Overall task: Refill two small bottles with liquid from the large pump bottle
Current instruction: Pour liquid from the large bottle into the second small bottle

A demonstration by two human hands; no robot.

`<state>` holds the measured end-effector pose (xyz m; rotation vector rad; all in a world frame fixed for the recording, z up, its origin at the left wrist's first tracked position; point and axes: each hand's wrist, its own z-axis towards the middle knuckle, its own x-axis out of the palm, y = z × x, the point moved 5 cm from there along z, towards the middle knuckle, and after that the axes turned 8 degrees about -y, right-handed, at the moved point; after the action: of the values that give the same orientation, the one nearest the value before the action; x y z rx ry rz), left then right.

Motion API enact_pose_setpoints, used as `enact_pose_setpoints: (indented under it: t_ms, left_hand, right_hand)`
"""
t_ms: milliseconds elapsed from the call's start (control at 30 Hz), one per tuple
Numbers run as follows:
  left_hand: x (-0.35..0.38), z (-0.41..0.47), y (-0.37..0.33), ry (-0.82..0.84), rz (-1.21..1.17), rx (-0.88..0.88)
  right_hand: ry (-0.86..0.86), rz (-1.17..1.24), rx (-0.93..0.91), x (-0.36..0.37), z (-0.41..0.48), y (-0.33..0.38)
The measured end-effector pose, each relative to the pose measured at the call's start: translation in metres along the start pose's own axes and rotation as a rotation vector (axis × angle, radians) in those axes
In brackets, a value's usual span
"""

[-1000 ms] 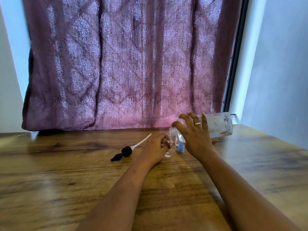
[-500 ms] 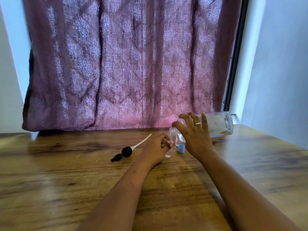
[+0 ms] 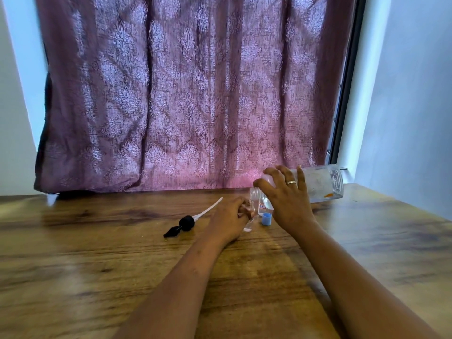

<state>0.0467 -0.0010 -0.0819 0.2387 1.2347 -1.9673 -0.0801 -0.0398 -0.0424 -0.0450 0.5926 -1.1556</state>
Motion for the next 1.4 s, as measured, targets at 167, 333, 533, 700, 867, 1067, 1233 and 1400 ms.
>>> enact_pose_setpoints:
  t_ms: [167,333,533,700,867,1067,1233,1400]
  left_hand:
    - [0.0,0.0,0.0005,0.0,0.007,0.0]
    - [0.0006,0.0006,0.0026,-0.007,0.007,0.013]
    - [0.0007,0.0016,0.0039,-0.012,-0.002,0.015]
    - [0.0016,0.0022,0.0052,-0.001,-0.003,-0.004]
    - [0.0004,0.0023,0.0037,-0.011,0.007,0.014]
    - [0.0007,0.0026,0.0045,0.002,0.018,0.005]
    - [0.0007,0.0027,0.0041,0.004,0.02,0.002]
    - [-0.001,0.0009,0.0002,0.011,0.001,0.016]
  right_hand:
    - [0.007,-0.001,-0.002,0.0003,0.0001,0.0005]
    - [0.007,0.003,0.003,0.0014,0.0,0.0006]
    - [0.006,0.008,0.003,0.0015,0.0005,0.0003]
    - [0.011,0.014,0.013,0.001,0.0009,-0.001]
    - [0.007,0.014,0.01,0.0006,0.0015,-0.0004]
    - [0.007,0.009,0.003,0.0005,0.0017,-0.0003]
    - [0.014,0.004,0.0,0.0003,0.0018,-0.0005]
    - [0.006,0.004,0.008,-0.0003,0.0022,-0.0009]
